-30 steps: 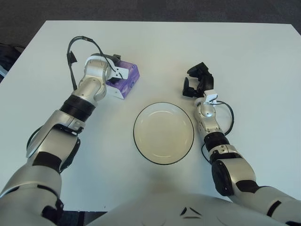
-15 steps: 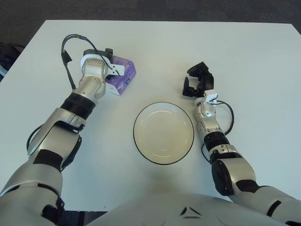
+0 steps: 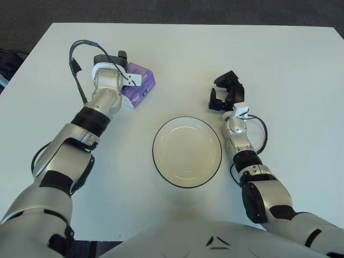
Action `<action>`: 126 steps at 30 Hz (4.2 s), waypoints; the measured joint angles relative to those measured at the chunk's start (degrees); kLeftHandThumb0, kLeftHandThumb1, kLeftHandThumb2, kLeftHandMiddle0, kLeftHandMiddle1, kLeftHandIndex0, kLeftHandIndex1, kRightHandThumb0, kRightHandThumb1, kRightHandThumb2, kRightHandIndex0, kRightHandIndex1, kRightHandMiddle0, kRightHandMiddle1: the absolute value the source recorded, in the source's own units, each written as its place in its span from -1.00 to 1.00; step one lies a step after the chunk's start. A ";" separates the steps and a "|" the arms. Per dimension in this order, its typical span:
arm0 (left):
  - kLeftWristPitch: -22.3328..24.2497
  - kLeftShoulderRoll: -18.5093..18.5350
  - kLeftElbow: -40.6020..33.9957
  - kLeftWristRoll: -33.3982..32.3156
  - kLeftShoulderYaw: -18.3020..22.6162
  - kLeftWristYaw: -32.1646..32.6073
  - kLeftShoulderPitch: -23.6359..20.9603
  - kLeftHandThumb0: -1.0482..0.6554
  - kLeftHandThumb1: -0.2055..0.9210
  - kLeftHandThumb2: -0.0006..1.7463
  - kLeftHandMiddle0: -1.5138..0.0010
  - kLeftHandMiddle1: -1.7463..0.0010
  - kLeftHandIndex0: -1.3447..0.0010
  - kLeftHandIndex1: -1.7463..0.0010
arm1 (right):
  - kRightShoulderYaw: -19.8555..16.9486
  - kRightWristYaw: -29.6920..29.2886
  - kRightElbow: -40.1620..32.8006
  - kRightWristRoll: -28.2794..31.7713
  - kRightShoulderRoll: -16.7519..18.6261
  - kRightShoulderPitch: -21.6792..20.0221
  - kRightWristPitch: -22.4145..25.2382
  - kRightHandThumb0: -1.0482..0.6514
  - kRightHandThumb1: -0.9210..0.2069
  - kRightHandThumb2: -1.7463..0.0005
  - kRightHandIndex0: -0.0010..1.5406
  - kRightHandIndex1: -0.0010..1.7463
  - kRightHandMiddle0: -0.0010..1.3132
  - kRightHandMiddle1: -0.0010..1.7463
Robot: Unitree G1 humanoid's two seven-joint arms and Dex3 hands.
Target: Put the tissue paper into the plate.
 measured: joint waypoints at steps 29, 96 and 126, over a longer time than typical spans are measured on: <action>-10.43 4.17 -15.19 -5.85 -1.48 -29.71 0.63 -1.00 1.00 0.46 0.33 0.94 1.00 1.00 | -0.14 0.03 0.56 0.03 -0.10 -0.18 -0.46 0.22 0.28 -0.60 -0.06 1.00 -0.13 0.77; -12.59 5.01 -19.63 0.92 -3.99 -19.88 7.96 -1.00 1.00 0.17 0.56 0.99 1.00 1.00 | -0.37 -0.05 2.11 0.30 -0.49 -0.69 -1.44 0.22 0.26 -0.58 -0.08 1.00 -0.13 0.75; -9.79 2.21 -17.10 -1.62 -0.35 8.12 14.93 -0.24 0.49 -0.20 0.09 0.21 0.14 -0.67 | -0.36 -0.26 2.20 0.29 -1.01 -0.47 -1.46 0.22 0.26 -0.56 -0.08 1.00 -0.10 0.72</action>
